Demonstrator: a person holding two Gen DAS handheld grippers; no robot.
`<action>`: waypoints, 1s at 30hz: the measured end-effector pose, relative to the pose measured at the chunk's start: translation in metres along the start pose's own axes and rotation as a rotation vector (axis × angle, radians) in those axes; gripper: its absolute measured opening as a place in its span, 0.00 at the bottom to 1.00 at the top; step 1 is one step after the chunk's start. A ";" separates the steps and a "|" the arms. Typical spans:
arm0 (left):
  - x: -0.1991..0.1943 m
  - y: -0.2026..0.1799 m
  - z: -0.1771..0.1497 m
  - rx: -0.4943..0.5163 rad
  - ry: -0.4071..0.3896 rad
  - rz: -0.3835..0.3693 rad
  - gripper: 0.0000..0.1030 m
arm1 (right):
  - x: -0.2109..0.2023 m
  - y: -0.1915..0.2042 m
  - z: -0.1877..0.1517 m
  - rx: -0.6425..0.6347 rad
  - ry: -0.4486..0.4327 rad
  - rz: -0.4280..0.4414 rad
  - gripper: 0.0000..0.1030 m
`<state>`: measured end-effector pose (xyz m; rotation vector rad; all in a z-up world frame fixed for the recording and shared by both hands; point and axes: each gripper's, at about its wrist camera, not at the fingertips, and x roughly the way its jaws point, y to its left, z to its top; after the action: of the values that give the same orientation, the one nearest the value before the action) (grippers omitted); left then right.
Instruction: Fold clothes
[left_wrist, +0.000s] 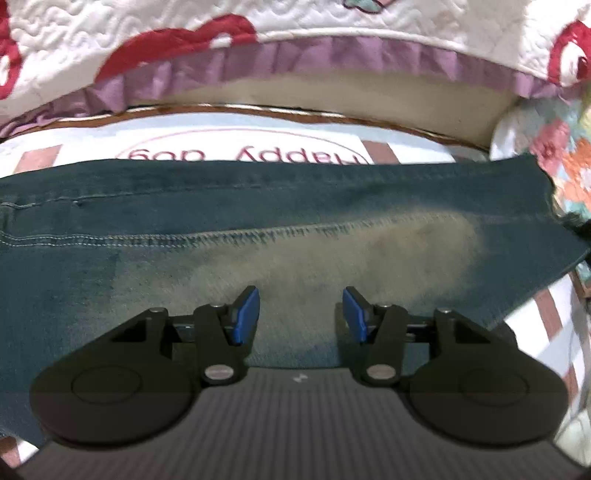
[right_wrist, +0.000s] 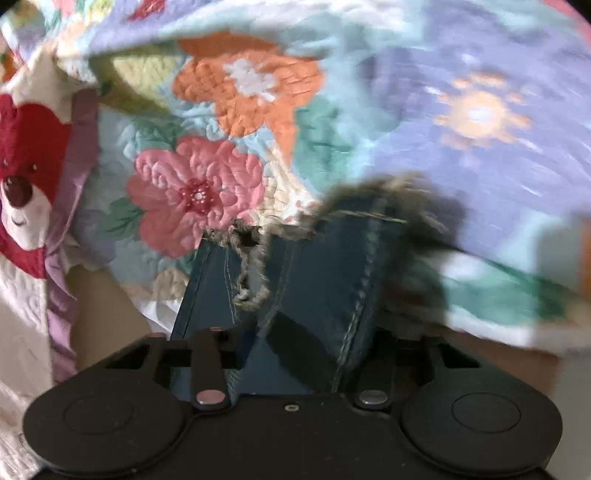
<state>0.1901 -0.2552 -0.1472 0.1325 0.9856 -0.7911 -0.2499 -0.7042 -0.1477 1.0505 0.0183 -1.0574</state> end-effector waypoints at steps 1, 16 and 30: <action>0.000 0.000 0.001 0.001 -0.003 -0.001 0.47 | -0.005 0.017 0.006 -0.048 -0.025 0.006 0.09; 0.004 0.007 -0.013 0.110 0.073 -0.025 0.51 | -0.051 0.065 0.017 -0.347 -0.118 -0.182 0.05; -0.001 -0.043 -0.046 0.087 0.104 -0.159 0.49 | -0.089 0.044 0.044 -0.418 -0.109 -0.191 0.02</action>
<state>0.1299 -0.2652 -0.1624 0.1724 1.0694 -0.9815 -0.2857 -0.6702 -0.0511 0.6206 0.2454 -1.2181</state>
